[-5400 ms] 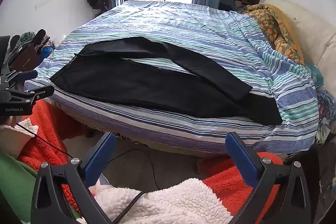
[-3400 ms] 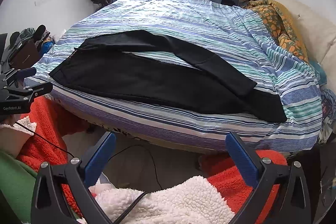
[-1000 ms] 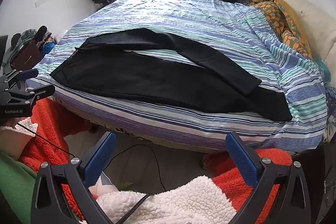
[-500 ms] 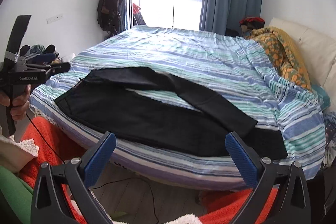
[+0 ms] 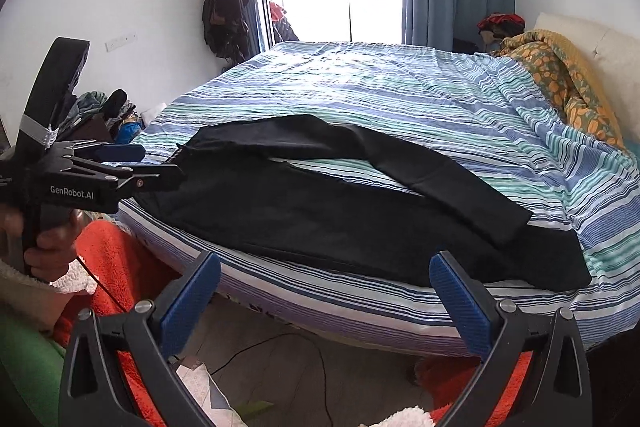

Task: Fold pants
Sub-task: 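Move the right tool toward the hem of the angled trouser leg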

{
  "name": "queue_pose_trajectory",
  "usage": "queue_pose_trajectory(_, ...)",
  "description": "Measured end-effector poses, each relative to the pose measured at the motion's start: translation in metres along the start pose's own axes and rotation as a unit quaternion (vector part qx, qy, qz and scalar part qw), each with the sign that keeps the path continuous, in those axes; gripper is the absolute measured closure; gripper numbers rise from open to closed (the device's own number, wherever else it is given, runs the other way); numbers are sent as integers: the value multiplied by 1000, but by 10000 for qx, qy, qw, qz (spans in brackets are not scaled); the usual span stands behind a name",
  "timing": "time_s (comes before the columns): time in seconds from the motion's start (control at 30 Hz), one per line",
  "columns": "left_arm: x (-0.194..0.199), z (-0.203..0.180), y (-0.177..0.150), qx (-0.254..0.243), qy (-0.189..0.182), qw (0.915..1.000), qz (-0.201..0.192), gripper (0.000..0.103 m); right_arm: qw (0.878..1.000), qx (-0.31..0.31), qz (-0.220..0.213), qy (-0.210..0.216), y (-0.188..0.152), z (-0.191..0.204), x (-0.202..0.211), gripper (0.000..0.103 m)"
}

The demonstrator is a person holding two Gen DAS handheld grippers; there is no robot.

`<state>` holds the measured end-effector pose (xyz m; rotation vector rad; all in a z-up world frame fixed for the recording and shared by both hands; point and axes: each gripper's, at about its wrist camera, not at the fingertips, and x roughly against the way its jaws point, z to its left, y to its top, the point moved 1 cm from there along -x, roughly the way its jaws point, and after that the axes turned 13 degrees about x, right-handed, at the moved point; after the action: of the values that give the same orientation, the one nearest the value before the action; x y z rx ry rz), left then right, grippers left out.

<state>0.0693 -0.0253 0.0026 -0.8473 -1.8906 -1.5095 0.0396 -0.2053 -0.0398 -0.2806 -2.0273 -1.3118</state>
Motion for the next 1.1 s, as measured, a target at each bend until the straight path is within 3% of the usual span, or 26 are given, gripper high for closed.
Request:
queue_pose_trajectory(0.5,-4,-12,-9,-242,-26,9997,-35,0,9996,222,167,89,0,8,-10,0)
queue_pose_trajectory(1.1,-11,-1,-7,-64,108,9999,-57,1,9991,325,273,39,2,13,-16,0)
